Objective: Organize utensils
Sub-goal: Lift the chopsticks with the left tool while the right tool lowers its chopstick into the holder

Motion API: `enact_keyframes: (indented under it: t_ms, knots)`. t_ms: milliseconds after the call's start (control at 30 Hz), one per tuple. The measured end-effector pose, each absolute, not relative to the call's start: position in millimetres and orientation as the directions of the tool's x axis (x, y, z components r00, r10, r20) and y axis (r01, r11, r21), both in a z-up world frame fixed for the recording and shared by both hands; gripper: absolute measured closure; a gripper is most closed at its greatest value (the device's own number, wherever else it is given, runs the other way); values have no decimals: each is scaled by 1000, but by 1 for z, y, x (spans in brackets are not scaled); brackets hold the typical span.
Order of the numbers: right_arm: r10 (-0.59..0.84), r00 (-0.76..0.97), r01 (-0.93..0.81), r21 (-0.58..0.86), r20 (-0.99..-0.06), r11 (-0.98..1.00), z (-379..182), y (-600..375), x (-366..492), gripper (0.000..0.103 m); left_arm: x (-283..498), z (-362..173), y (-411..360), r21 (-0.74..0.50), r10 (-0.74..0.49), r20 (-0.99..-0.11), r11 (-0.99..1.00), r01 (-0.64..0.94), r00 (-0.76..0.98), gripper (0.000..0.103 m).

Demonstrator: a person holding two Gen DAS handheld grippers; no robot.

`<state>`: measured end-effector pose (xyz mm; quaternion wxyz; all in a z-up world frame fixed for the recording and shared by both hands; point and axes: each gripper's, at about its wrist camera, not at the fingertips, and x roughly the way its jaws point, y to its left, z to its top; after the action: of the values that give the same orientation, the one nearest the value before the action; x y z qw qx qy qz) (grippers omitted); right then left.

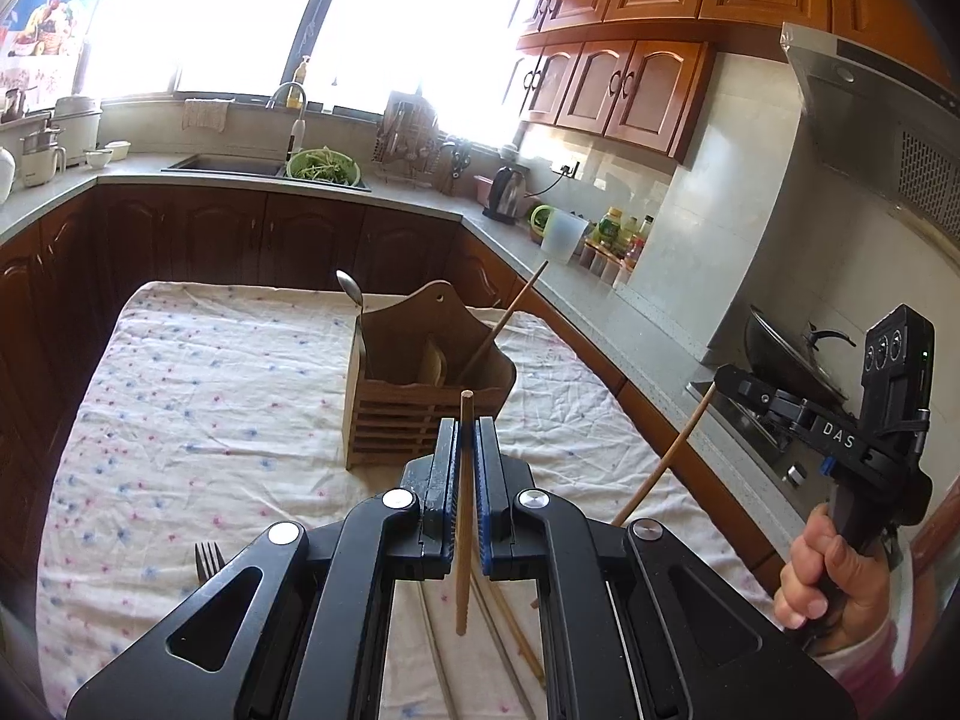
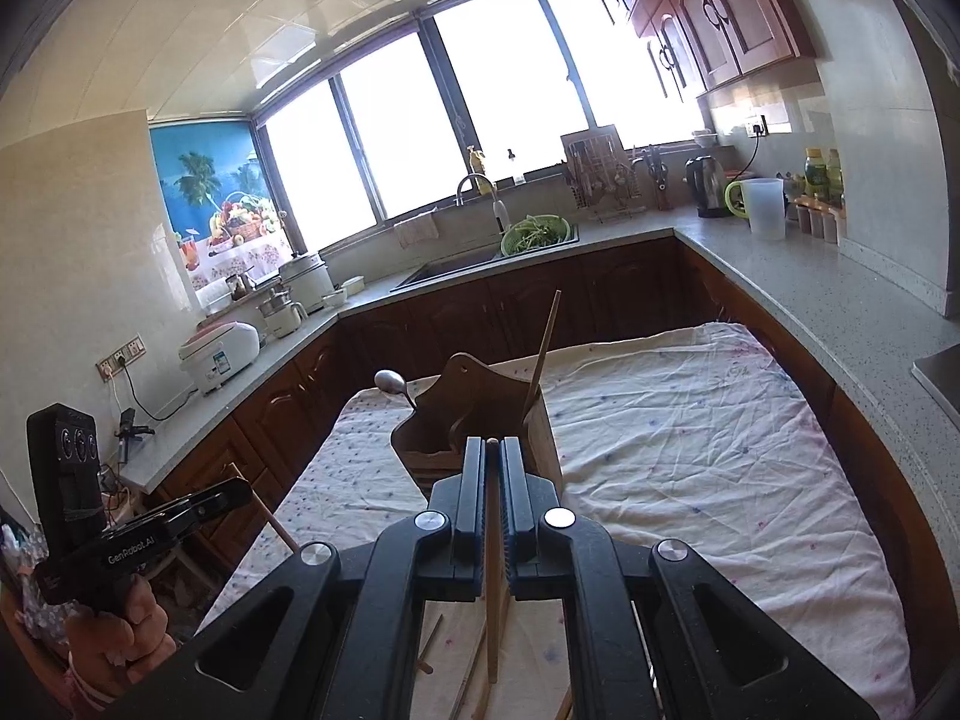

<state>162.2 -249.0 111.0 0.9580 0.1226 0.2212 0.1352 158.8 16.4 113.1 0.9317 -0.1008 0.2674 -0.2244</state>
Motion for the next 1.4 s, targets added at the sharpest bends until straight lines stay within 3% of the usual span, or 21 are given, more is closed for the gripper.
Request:
enact_keyframes:
  t_ms: [700,1100,1400]
  knots:
    - [308,905,-220,297,-292,929,154,-251,204,99,196,158,28,-289,-430,-356,895,339,830,99]
    - [264,944,-200,292,-198,935,197,-255,266,99,258,205,28,-237,-337,-225,929,284,914,99]
    - [250,933,-152,347,-258,925,151,-258,314,99,312,161,25,-270,-283,-280,940,207,917,99]
